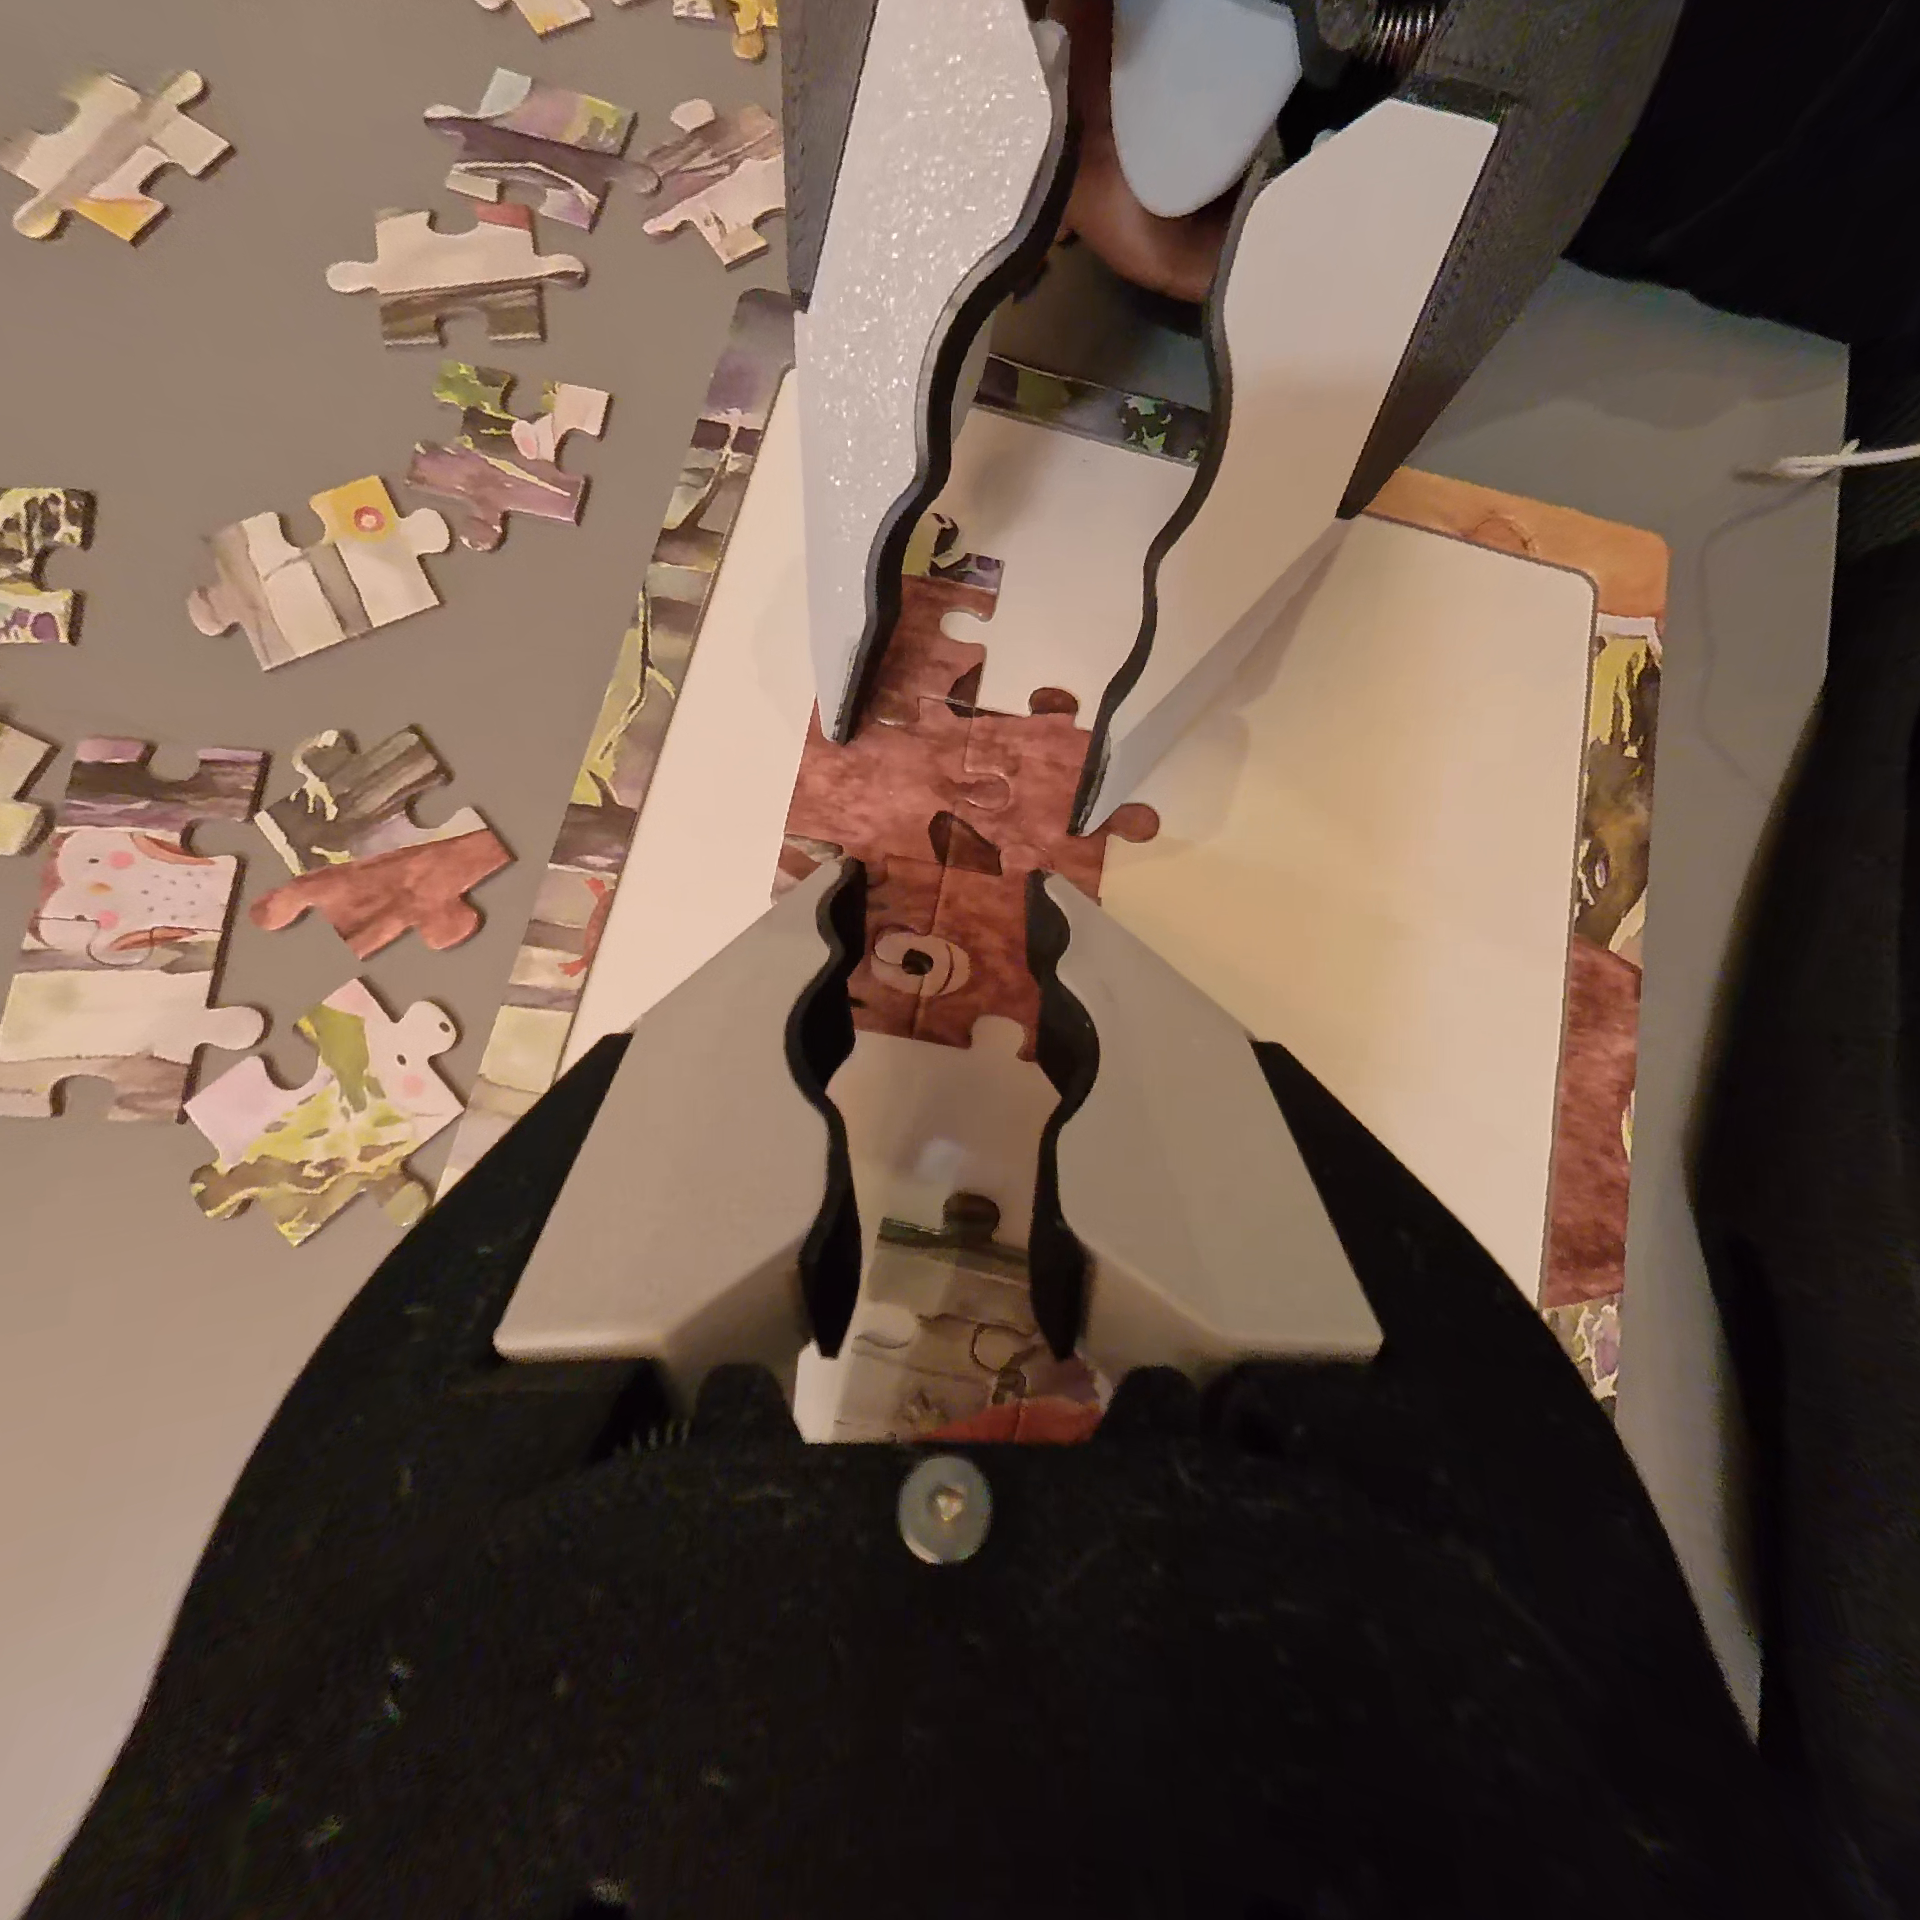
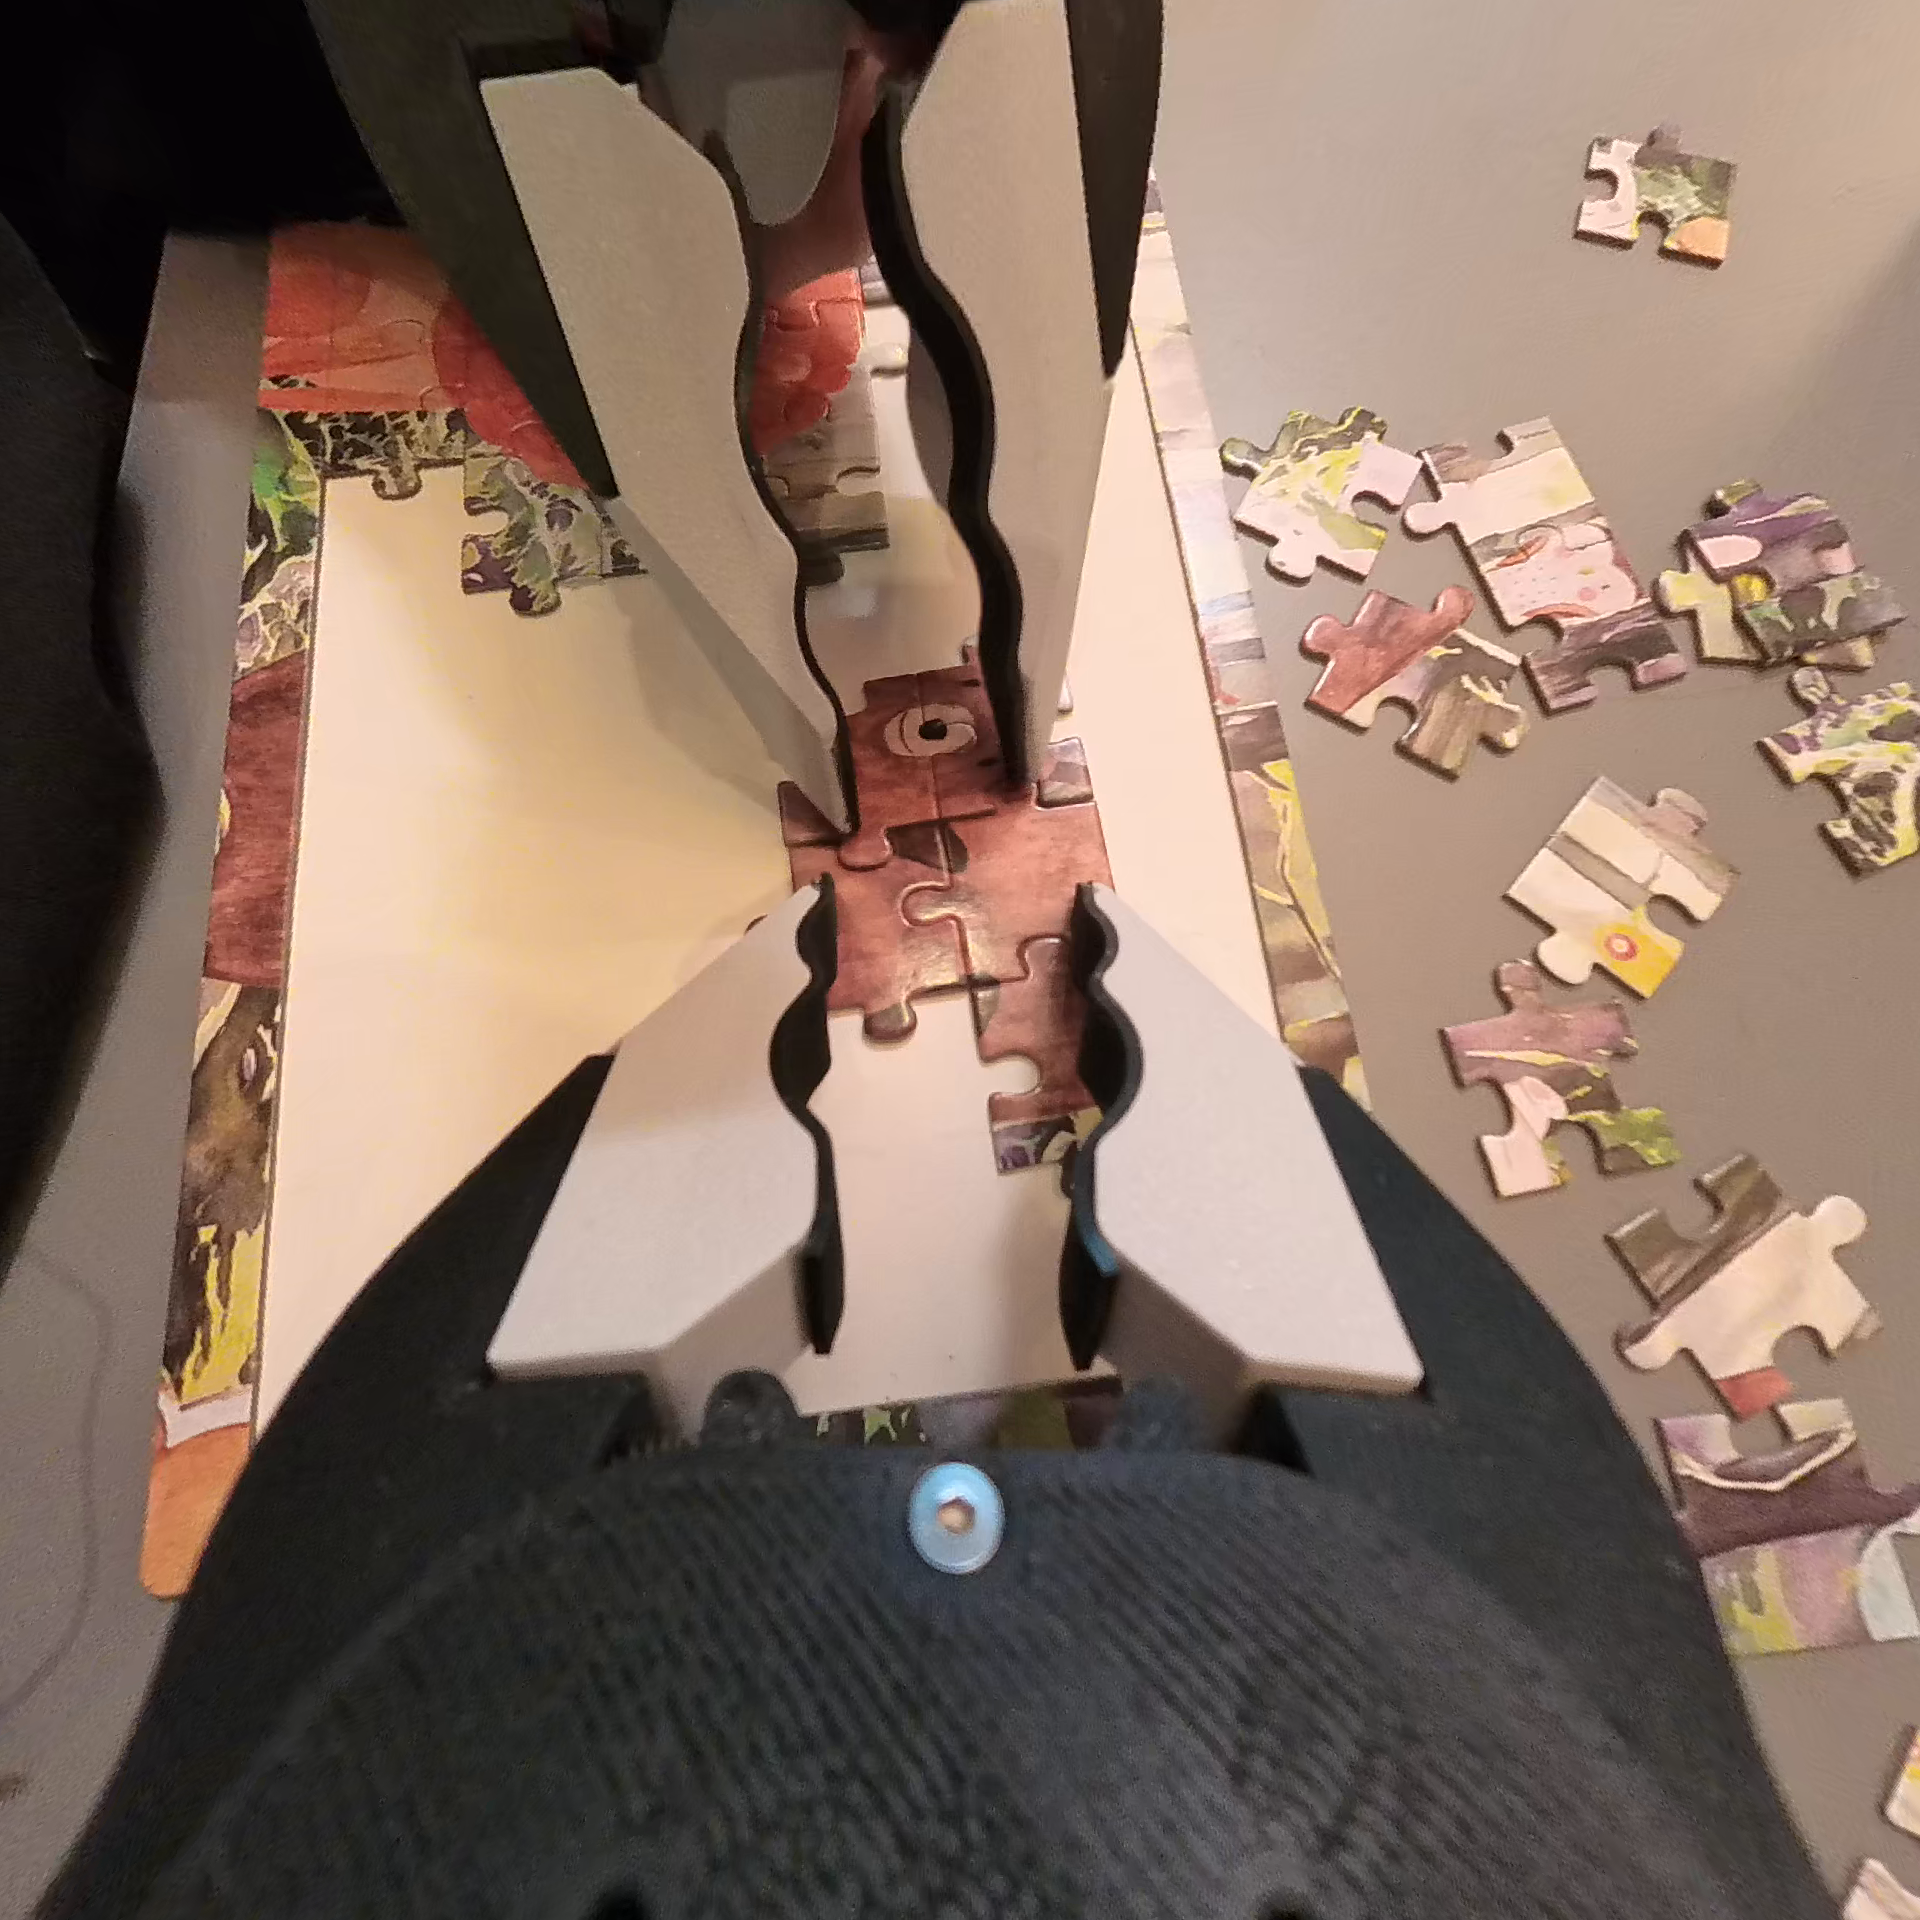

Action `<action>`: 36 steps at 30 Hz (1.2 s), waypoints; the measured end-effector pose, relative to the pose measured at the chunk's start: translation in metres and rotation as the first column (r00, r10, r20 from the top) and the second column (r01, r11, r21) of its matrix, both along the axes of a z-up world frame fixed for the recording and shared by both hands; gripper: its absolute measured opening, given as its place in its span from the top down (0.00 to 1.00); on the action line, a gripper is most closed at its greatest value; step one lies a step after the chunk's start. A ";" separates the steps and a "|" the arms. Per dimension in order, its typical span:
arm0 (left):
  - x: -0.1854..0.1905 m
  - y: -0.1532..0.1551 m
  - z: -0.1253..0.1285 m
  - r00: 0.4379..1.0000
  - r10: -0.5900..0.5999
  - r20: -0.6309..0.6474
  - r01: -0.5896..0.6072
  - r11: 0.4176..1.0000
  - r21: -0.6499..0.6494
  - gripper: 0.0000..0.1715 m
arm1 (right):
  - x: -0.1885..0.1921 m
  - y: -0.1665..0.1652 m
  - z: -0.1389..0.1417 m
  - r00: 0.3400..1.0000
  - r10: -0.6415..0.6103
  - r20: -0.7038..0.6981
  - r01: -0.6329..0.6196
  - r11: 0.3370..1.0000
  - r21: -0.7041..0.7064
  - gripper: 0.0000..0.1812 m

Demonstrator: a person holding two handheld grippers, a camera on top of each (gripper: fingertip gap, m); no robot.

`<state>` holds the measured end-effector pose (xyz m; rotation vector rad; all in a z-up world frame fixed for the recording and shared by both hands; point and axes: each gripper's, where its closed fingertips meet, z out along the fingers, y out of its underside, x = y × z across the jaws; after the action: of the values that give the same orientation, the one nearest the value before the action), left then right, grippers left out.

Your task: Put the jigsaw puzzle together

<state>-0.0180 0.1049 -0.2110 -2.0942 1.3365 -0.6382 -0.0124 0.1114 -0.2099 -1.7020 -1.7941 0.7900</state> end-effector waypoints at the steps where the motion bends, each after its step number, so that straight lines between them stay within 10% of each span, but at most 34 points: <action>1: 0.000 0.001 0.000 1.000 0.004 -0.003 -0.004 1.000 0.009 0.83 | 0.000 0.000 0.000 1.000 0.000 0.000 0.000 1.000 0.000 0.76; 25: -0.010 0.013 0.005 0.996 0.078 0.031 -0.079 0.997 0.008 0.86 | 0.000 -0.001 0.001 1.000 0.006 0.000 -0.006 1.000 0.001 0.77; 36: -0.011 0.013 -0.002 0.996 0.089 0.031 -0.088 0.996 -0.025 0.89 | -0.015 -0.020 0.004 0.997 0.068 -0.042 -0.070 0.997 -0.024 0.95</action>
<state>-0.0292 0.1177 -0.2127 -2.1398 1.2170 -0.6508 -0.0275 0.0918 -0.2055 -1.6359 -1.8309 0.8744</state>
